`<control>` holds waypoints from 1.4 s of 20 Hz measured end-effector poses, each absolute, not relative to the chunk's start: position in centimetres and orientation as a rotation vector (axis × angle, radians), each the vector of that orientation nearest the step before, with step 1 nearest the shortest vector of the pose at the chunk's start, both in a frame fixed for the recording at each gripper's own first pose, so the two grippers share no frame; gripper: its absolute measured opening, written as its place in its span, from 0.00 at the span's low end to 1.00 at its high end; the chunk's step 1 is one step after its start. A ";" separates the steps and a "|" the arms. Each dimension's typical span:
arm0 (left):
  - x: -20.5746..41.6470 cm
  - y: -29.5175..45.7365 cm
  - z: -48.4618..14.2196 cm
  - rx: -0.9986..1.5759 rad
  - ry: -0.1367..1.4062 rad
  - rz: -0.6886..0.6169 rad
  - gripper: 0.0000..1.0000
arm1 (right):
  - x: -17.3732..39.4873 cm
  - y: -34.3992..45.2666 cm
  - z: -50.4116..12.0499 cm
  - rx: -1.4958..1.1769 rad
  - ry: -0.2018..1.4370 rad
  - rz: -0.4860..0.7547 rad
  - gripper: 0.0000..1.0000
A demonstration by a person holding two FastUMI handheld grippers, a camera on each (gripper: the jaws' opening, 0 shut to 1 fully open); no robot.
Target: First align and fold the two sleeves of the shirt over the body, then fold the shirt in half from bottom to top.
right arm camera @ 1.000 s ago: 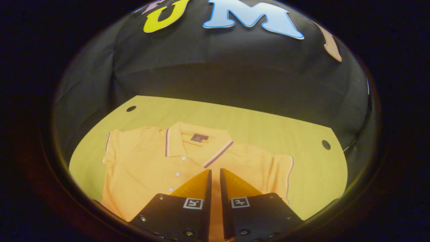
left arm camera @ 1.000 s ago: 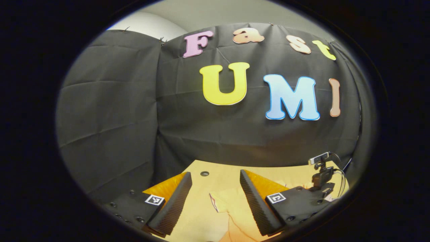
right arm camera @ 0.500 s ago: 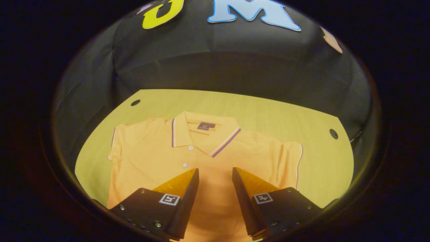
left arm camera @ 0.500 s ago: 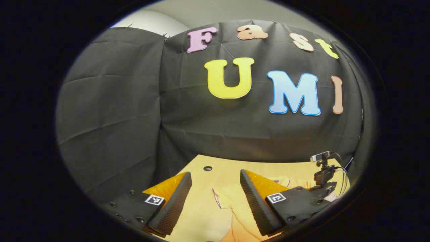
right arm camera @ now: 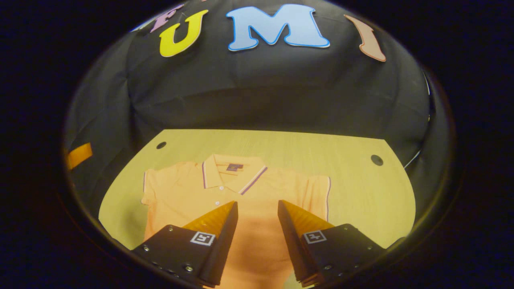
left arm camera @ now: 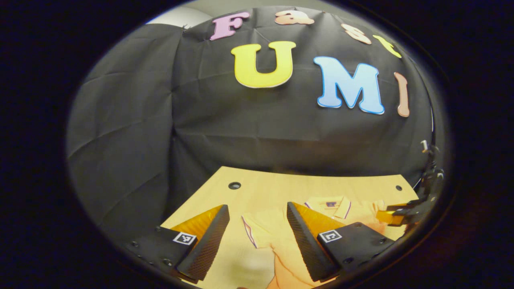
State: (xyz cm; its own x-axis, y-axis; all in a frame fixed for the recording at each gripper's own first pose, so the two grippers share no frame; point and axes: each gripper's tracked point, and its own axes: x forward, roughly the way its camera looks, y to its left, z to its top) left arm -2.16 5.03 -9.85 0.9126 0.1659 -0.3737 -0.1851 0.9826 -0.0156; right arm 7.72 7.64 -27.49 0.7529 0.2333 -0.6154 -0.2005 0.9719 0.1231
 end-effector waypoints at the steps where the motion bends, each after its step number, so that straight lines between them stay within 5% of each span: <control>1: -2.1 5.0 -10.5 -0.054 0.403 0.179 0.96 | 7.0 7.5 -26.8 0.056 0.671 0.235 0.65; 11: -4.5 5.3 -17.3 -0.085 0.692 0.204 0.97 | 1.7 6.1 -21.8 0.134 0.635 0.174 0.65; 23: -5.0 5.5 -19.7 -0.097 0.769 0.204 0.96 | -0.1 3.7 -21.5 0.167 0.649 0.060 0.65; 24: -4.8 5.3 -20.0 -0.094 0.771 0.204 0.92 | -0.2 3.5 -21.5 0.171 0.652 0.053 0.65; 25: -4.7 5.2 -20.0 -0.091 0.770 0.204 0.62 | -0.3 3.3 -21.6 0.175 0.655 0.047 0.65; 26: -4.6 4.9 -20.1 -0.098 0.767 0.193 0.57 | -0.3 3.1 -21.6 0.178 0.656 0.041 0.65; 28: -4.4 4.9 -19.9 -0.108 0.760 0.202 0.23 | -0.4 3.0 -21.8 0.186 0.660 0.031 0.65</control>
State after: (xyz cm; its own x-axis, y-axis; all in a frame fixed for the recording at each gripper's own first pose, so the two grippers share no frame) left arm -4.44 4.92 -19.88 0.7066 0.1426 -0.6931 -0.2208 0.9750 -0.0244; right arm -0.45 2.99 -21.82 0.7904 0.0878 -0.6063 0.0303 0.9829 0.1819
